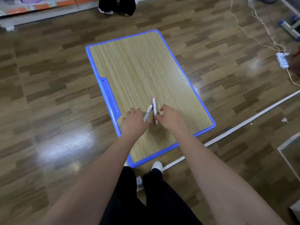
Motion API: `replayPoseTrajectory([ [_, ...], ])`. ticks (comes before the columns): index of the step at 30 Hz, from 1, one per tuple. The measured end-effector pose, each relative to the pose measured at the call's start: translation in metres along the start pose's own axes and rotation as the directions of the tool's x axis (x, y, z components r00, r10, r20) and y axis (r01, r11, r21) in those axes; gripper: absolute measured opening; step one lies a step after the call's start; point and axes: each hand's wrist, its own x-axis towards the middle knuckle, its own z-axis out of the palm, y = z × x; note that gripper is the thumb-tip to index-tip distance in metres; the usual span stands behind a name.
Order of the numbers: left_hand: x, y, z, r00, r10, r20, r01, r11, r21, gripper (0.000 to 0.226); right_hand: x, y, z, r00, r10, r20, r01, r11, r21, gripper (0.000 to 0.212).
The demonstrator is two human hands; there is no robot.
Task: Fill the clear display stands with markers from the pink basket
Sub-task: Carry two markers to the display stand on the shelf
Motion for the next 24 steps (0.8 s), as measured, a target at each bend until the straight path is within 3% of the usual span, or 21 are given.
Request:
replayPoseTrajectory([
  [4,0.002,0.006,0.011,0.994,0.029,-0.108,-0.016,0.993,0.121,0.04,0.012,-0.012,0.002,0.997,0.025,-0.069,-0.034,0.992,-0.125,0.029],
  [8,0.011,0.007,0.015,0.996,0.046,-0.079,-0.034,0.989,0.144,0.031,0.024,-0.015,0.015,0.998,0.031,-0.046,-0.035,0.995,-0.092,0.014],
  [12,0.015,0.007,0.012,0.997,0.036,-0.062,-0.031,0.997,0.071,0.013,0.028,-0.009,0.019,0.996,0.092,-0.001,-0.091,0.992,0.085,0.016],
  [16,0.015,0.011,0.001,0.999,0.018,-0.035,-0.014,0.994,0.109,0.014,0.023,-0.003,0.015,0.994,0.109,-0.007,-0.104,0.962,0.251,0.023],
  [21,0.02,0.02,-0.008,1.0,-0.03,-0.007,0.027,0.974,-0.224,0.019,0.008,0.005,0.002,0.99,0.115,-0.078,-0.068,0.892,0.447,0.028],
  [24,0.029,0.03,-0.012,1.0,0.022,-0.002,-0.021,0.929,-0.369,0.019,-0.002,0.018,-0.011,0.985,0.135,-0.103,-0.051,0.814,0.579,0.023],
])
